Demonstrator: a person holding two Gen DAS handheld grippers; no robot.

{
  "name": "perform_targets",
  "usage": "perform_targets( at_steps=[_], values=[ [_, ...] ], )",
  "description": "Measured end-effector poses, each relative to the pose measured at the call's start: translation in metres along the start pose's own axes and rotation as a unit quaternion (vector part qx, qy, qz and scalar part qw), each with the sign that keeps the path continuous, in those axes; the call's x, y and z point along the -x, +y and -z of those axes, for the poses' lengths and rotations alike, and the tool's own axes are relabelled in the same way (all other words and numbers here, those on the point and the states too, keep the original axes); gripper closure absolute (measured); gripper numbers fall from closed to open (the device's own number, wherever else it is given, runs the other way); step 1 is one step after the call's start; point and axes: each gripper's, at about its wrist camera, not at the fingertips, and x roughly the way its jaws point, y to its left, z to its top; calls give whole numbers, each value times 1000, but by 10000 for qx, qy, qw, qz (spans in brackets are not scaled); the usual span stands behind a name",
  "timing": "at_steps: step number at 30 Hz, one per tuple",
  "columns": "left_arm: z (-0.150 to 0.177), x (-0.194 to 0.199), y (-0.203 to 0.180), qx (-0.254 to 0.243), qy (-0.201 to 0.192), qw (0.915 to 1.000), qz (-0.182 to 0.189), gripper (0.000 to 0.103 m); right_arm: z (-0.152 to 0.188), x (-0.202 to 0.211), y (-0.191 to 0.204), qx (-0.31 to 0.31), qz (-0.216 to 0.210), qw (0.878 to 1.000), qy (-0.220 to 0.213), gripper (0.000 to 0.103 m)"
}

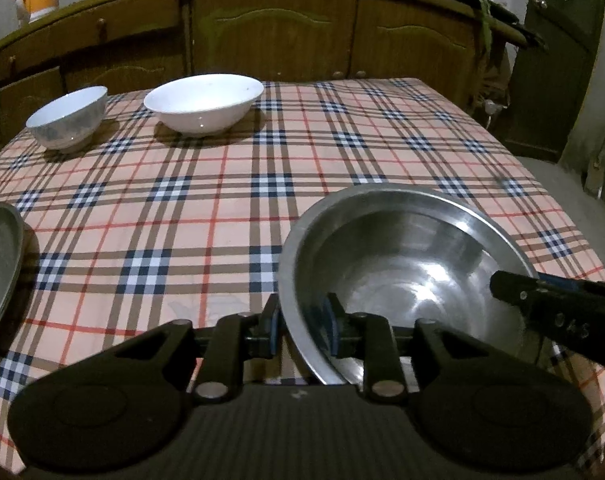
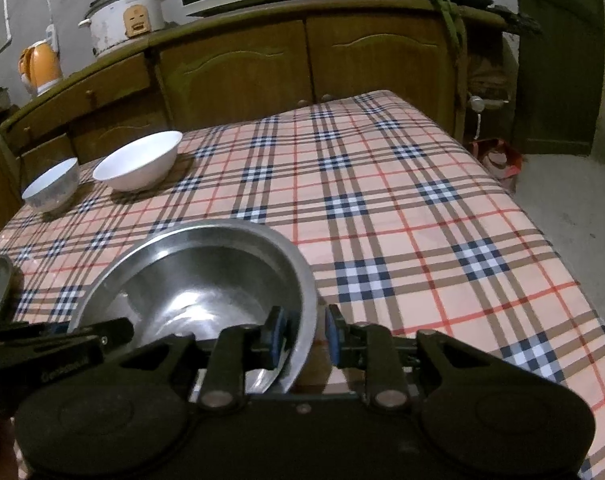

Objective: Organize plates and bowls

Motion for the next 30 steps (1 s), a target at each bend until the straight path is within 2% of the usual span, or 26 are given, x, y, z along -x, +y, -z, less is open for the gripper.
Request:
perform_targets(
  at_steps=[2,4,10,15,18,30],
  values=[
    [-1,2,2,24,-23,10000,-34,72,-4,4,-2,-44,44,9999,-86,71],
    [-4,6,5,88,-30,10000,-21,62,-8,9,-3,-77,76,9998,-173,68],
    [-22,20,18,225,-148,9996,-128,52,-30,22,1,-1,46,9992,-394,59],
    [-43,34,28,296,-237,9990,-240,47,-51,28,16,137,-157,9985,-510,52],
    [-55,41,34,267,-336,9984,-357,41,-63,28,27,190,-297,9980,-528,52],
    [-82,43,60,319,-432,9973,-507,37,-97,13,67,428,-525,9962,-555,52]
  ],
)
